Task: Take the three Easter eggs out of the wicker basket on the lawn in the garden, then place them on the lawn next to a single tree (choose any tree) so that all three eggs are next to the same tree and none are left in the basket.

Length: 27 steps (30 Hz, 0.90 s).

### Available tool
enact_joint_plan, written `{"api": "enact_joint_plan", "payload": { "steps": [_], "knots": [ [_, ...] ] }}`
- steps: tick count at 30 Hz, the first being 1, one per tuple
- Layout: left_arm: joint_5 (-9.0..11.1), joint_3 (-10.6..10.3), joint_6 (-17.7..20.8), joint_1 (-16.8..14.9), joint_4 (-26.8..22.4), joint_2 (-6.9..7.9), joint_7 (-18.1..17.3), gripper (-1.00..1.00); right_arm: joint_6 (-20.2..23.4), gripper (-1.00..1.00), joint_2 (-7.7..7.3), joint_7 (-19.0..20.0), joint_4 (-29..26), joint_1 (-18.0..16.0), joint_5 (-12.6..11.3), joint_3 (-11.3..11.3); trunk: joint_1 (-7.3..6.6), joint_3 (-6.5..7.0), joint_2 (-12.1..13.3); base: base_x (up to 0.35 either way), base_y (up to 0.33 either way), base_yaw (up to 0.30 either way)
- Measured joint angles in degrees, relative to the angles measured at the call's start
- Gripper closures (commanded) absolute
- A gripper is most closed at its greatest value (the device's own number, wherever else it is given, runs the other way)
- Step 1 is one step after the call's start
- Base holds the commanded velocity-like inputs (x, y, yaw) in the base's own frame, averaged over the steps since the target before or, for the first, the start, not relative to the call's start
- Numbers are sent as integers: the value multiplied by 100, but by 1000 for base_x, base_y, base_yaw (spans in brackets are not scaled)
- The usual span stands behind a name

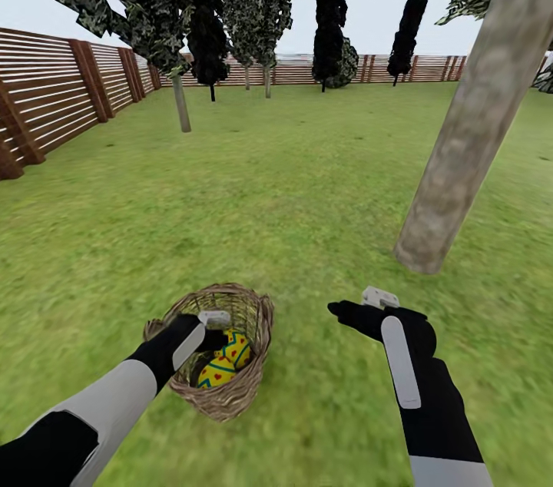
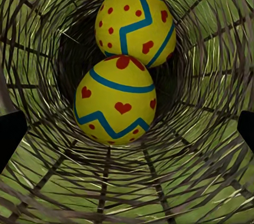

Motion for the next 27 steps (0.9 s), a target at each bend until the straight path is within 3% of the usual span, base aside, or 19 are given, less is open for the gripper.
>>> {"api": "enact_joint_plan", "payload": {
  "steps": [22, 27],
  "knots": [
    [16, 32, -23, -3, 5, 47, 7, -100, 0, -100, -1, 0, -44, 0, 2, 218, 483, -395, -882, 0, 0, 0],
    [16, 32, -31, -3, -10, 41, 6, -100, 0, -100, -5, 0, -43, 0, 1, 221, 484, -395, -884, 0, 0, 0]
  ]
}}
